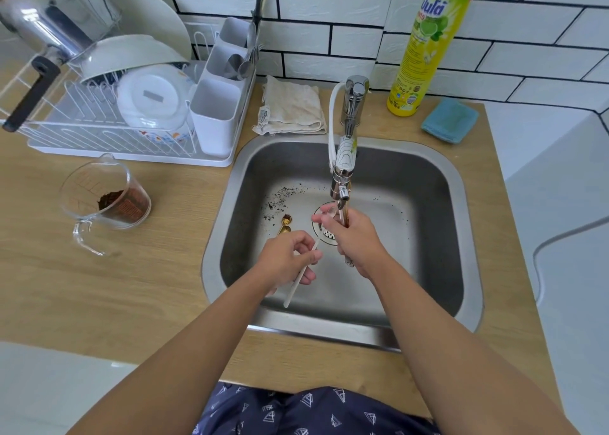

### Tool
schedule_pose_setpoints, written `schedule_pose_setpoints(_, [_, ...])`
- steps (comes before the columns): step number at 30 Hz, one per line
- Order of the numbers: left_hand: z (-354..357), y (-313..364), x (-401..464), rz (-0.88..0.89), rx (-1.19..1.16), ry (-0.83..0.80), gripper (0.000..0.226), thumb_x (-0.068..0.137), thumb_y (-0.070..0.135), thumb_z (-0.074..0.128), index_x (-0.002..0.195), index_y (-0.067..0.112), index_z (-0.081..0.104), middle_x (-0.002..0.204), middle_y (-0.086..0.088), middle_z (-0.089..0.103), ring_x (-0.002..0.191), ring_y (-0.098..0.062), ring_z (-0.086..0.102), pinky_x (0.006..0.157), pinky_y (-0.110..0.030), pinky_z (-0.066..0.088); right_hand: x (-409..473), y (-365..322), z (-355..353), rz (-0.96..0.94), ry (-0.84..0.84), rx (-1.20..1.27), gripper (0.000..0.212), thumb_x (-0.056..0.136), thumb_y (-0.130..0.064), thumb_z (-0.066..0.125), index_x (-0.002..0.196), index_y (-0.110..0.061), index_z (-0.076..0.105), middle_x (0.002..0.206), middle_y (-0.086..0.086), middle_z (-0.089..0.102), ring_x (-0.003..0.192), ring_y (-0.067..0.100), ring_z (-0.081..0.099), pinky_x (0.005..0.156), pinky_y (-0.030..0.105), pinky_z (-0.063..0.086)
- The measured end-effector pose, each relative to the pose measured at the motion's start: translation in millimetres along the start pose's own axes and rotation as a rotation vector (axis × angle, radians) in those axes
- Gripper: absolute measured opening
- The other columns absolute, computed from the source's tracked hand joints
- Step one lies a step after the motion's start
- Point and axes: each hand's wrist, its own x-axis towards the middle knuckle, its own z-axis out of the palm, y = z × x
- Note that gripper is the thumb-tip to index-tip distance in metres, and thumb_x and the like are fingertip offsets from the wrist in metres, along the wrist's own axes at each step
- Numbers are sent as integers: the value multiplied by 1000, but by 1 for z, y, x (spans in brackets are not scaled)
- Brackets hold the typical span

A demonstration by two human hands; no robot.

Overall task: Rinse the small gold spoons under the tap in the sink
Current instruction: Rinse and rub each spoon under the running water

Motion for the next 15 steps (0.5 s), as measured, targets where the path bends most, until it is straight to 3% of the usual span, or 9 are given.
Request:
schedule_pose_setpoints(2, [0, -1, -1, 9, 21, -16, 10, 88, 15, 74, 94, 12, 66, 94, -14, 69, 62, -29, 73, 60, -37, 62, -1, 1, -3, -39, 56, -42, 17, 89, -39, 71, 93, -23, 76, 78, -12, 76, 55, -5, 55, 50, 14, 42])
schedule_pose_setpoints(4, [0, 0, -1, 21, 29, -37, 9, 88, 17, 75, 93, 14, 67, 90, -11, 71, 62, -28, 73, 59, -36, 62, 1, 3, -4, -76, 126, -83, 24, 92, -43, 68, 80, -25, 78, 82, 1, 78, 69, 8, 58, 65, 26, 46])
schedule_pose_setpoints(6, [1, 1, -1, 27, 26, -39, 9, 88, 18, 74, 93, 15, 67, 88, -10, 72, 62, -27, 73, 58, -34, 61, 2, 4, -4, -54, 131, -33, 27, 98, -41, 64, 81, -26, 79, 86, -6, 80, 78, 14, 62, 71, 31, 46])
schedule_pose_setpoints(8, [1, 2, 1, 26, 16, -25, 10, 89, 17, 74, 94, 14, 66, 90, -12, 71, 62, -29, 73, 59, -37, 62, 2, 2, -4, -22, 69, 19, 22, 99, -39, 63, 92, -25, 79, 92, -17, 79, 87, 10, 68, 72, 23, 46])
schedule_pose_setpoints(11, [0, 1, 2, 22, 10, -14, 11, 89, 18, 74, 94, 13, 66, 91, -13, 71, 62, -30, 73, 59, -37, 62, -1, 3, -3, -54, 35, -23, 12, 93, -39, 68, 93, -34, 79, 87, -8, 74, 75, 3, 62, 67, 22, 44])
schedule_pose_setpoints(13, [0, 1, 1, 25, 13, -30, 10, 89, 19, 74, 93, 14, 66, 90, -11, 72, 63, -30, 73, 59, -36, 62, -1, 3, -1, -28, 90, 18, 19, 96, -39, 65, 92, -26, 78, 90, -11, 79, 69, -7, 61, 68, 24, 42])
schedule_pose_setpoints(15, [0, 3, 0, 23, -10, -43, 10, 88, 18, 74, 93, 15, 67, 89, -11, 72, 62, -30, 73, 58, -36, 61, -1, 2, 1, 22, 117, 83, 24, 103, -38, 57, 99, -23, 75, 95, -10, 81, 61, -4, 61, 65, 24, 41])
